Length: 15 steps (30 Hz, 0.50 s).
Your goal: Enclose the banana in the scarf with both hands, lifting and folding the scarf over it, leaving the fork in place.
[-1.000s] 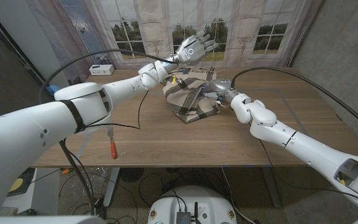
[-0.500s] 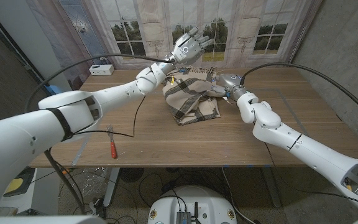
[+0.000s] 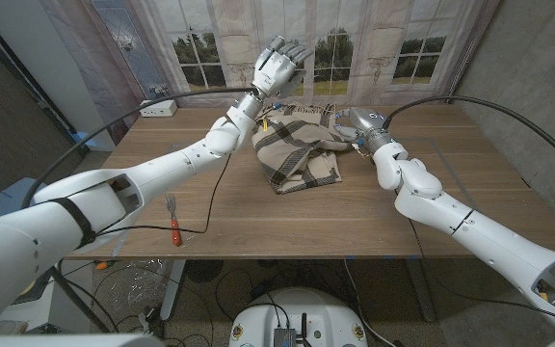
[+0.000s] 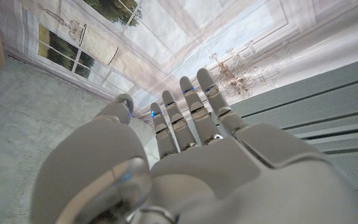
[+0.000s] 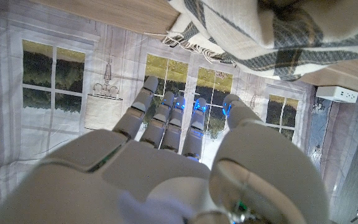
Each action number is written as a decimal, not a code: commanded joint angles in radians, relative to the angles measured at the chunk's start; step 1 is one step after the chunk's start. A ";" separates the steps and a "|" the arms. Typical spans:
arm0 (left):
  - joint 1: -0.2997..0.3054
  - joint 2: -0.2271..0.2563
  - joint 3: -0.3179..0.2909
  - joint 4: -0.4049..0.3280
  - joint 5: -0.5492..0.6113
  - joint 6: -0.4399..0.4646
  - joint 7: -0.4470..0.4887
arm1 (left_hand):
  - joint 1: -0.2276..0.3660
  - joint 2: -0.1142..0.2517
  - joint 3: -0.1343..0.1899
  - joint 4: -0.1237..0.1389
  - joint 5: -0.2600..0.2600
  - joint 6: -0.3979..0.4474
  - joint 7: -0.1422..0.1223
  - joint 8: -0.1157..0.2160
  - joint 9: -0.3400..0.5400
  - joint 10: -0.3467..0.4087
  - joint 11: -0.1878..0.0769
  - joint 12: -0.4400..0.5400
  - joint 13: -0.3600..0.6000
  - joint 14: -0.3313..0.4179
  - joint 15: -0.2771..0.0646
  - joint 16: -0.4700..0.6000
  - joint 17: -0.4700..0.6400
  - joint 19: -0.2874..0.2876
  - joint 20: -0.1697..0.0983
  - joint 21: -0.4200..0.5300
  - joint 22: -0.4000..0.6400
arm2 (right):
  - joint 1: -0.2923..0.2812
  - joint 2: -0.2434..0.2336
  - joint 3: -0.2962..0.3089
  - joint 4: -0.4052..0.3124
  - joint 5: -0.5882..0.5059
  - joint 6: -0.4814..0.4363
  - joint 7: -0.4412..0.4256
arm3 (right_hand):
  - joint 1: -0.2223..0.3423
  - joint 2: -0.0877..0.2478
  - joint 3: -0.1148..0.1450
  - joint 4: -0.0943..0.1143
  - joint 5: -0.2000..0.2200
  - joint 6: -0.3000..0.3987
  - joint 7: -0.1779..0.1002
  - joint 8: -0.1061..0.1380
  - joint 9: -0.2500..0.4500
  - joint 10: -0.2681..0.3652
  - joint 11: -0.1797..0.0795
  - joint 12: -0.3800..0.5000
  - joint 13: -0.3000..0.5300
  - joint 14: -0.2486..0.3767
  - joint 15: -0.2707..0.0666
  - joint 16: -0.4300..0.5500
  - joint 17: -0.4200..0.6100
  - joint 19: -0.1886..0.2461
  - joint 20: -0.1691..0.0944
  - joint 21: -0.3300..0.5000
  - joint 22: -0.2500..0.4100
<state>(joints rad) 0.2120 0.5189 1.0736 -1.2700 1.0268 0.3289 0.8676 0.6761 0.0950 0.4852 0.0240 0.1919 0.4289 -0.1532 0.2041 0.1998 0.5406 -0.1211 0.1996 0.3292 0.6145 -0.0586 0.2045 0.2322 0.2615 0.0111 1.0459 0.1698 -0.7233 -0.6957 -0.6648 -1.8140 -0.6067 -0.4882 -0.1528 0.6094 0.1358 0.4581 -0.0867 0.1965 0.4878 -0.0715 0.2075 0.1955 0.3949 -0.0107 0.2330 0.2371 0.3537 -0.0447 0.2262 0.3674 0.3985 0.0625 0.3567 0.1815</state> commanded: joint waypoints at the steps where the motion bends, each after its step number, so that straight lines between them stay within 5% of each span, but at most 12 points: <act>1: 0.174 0.047 -0.203 -0.193 -0.229 -0.071 -0.126 | -0.013 0.006 0.004 0.006 -0.008 0.000 0.018 -0.002 0.002 -0.007 0.017 -0.002 -0.001 -0.010 -0.100 0.002 -0.001 -0.007 0.010 -0.008 0.005 | -0.054 0.011 0.108 0.008 0.239 0.123 -0.094 | 0.004 0.014 -0.005 -0.004 -0.005 0.008 0.006 0.003 0.001 0.002 0.003 -0.002 0.000 0.002 -0.066 0.007 0.004 0.012 0.001 -0.002 0.003; 15: 0.334 0.054 -0.417 -0.293 -0.569 -0.234 -0.233 | -0.058 0.029 0.013 0.013 -0.011 -0.021 0.089 -0.011 -0.001 -0.066 0.099 -0.006 -0.017 -0.069 -0.011 -0.002 -0.005 -0.060 0.057 -0.043 0.009 | -0.099 0.030 0.190 0.049 0.495 0.298 -0.141 | 0.001 0.031 -0.009 -0.004 -0.010 0.005 0.019 -0.001 0.001 0.001 0.025 -0.006 -0.001 -0.007 -0.044 0.013 0.010 0.005 0.006 -0.008 0.004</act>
<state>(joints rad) 0.4291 0.5613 0.8090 -1.4785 0.6932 0.2058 0.7163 0.6304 0.1229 0.4933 0.0320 0.1844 0.4071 -0.0782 0.1956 0.1978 0.4763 -0.0340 0.1956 0.3115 0.5566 -0.0520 0.2044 0.2275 0.2097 0.0630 1.0085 0.1749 -0.7883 -0.6780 -0.5358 -1.7918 -0.2883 -0.3115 -0.2556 0.6095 0.1570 0.4541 -0.0909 0.1885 0.4893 -0.0623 0.2075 0.1956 0.3918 0.0046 0.2291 0.2372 0.3494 -0.0405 0.2332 0.3739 0.3984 0.0626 0.3510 0.1841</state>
